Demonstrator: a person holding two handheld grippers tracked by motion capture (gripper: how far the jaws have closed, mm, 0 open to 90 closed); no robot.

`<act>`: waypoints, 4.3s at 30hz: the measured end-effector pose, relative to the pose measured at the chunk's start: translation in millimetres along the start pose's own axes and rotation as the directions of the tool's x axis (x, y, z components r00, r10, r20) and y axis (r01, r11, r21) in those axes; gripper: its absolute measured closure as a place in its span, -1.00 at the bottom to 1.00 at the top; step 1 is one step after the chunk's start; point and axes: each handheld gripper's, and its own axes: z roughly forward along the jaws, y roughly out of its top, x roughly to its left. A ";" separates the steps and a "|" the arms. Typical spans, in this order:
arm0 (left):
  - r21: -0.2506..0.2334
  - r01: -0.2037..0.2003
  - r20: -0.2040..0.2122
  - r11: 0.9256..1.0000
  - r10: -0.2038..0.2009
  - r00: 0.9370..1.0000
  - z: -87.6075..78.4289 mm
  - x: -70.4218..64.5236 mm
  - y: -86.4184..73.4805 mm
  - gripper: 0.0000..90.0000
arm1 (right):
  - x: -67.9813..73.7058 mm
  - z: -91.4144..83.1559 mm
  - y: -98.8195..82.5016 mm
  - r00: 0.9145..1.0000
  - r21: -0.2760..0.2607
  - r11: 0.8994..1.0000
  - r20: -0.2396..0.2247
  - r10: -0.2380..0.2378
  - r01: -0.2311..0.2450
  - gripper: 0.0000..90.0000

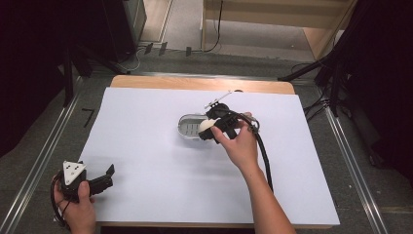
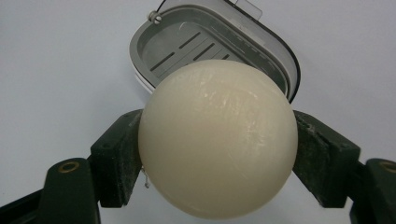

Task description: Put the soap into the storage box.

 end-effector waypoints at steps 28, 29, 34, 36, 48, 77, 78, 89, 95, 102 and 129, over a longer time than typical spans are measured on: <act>0.007 0.003 0.002 1.000 -0.003 1.000 0.4 0.4 0.4 -1.00 | 4.3 24.5 29.2 1.000 0.022 1.000 -0.018 -0.003 0.003 -0.44; 0.007 0.003 0.001 1.000 -0.003 1.000 0.5 0.3 0.3 -1.00 | 4.2 25.5 29.9 1.000 0.026 1.000 -0.018 0.000 0.001 -0.44; 0.009 0.003 0.001 1.000 -0.003 1.000 0.5 0.4 0.4 -1.00 | 2.4 31.6 32.0 1.000 0.033 0.999 -0.018 0.015 -0.015 -0.44; 0.009 0.003 0.001 1.000 -0.003 1.000 0.6 0.3 0.4 -1.00 | 1.2 33.9 32.3 1.000 0.037 0.999 -0.015 0.023 -0.023 -0.44; 0.015 0.003 0.002 1.000 -0.003 1.000 1.1 0.0 0.7 -1.00 | -1.7 41.0 36.0 0.998 0.039 0.997 -0.007 0.064 -0.064 -0.44; 0.019 0.007 0.002 1.000 -0.007 1.000 1.4 1.0 0.9 -1.00 | -2.0 58.4 35.2 0.994 0.076 0.991 0.008 0.111 -0.112 -0.45; 0.018 0.006 0.002 1.000 -0.006 1.000 1.3 1.1 0.9 -1.00 | -2.1 59.1 34.9 0.994 0.075 0.991 0.008 0.112 -0.113 -0.45; 0.018 0.007 0.002 1.000 -0.007 1.000 1.3 1.2 0.9 -1.00 | -5.3 53.4 34.2 0.992 0.043 0.991 -0.012 0.129 -0.128 -0.45; 0.019 0.006 0.002 1.000 -0.006 1.000 1.3 1.2 0.9 -1.00 | -6.3 45.8 33.9 0.991 0.030 0.991 -0.015 0.133 -0.132 -0.47; 0.018 0.007 0.001 1.000 -0.007 1.000 1.3 0.9 0.9 -1.00 | -4.7 38.0 30.9 0.991 0.021 0.991 -0.020 0.129 -0.129 -0.50; 0.018 0.004 -0.002 1.000 -0.004 1.000 1.4 0.2 0.8 -1.00 | -22.8 12.4 -16.2 0.987 -0.016 0.987 -0.005 0.162 -0.162 -0.51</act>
